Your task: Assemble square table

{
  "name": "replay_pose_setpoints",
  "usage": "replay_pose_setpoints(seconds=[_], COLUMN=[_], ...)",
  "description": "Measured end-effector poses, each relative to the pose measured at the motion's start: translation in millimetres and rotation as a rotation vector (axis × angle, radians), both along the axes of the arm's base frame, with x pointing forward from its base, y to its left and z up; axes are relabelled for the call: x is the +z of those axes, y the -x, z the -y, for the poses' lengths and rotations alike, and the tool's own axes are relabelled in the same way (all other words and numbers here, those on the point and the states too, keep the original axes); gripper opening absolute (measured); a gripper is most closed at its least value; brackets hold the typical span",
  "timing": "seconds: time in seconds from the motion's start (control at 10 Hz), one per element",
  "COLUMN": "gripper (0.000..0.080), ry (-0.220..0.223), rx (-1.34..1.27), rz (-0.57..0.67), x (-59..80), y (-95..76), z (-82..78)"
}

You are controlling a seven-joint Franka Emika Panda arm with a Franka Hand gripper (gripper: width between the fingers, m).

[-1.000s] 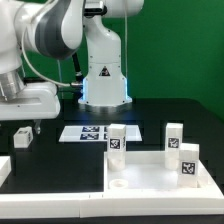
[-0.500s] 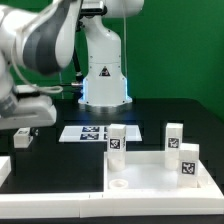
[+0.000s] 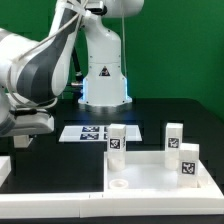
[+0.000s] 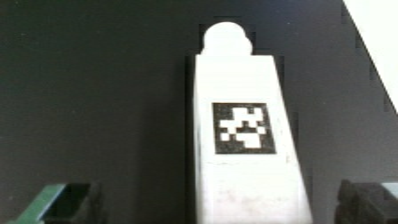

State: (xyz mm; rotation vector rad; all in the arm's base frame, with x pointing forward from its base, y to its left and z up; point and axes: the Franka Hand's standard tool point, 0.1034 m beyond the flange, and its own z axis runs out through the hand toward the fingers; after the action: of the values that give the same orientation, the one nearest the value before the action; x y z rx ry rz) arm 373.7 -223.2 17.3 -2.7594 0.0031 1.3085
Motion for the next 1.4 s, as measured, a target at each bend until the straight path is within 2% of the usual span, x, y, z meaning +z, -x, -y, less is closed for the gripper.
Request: replay_pose_setpoints(seconds=[0.1,0.5,0.7,0.8,0.9,1.0,1.1,1.4], gripper=[0.0649,0.0649,0.0649,0.0548,0.0548,0.0364,0.0284,0.0285], ry=[0.0,-0.03,-0.028,-0.028,-0.028,-0.028,-0.028,-0.028], rx=[0.0,-0.054,-0.051,-0.051,-0.051,-0.051,-0.051,-0.051], rz=[-0.001,-0.149,-0.144,-0.144,-0.144,-0.144,-0.145,-0.145], x=[-0.4,-8.0,-8.3,-8.3,-8.3,-8.3,-8.2,-8.2], y=[0.4,33.7,32.1,32.3,32.4,32.4,32.6,32.6], z=[-0.2,-6.7,-6.1,-6.0,-5.9,-5.9,-5.7,-5.7])
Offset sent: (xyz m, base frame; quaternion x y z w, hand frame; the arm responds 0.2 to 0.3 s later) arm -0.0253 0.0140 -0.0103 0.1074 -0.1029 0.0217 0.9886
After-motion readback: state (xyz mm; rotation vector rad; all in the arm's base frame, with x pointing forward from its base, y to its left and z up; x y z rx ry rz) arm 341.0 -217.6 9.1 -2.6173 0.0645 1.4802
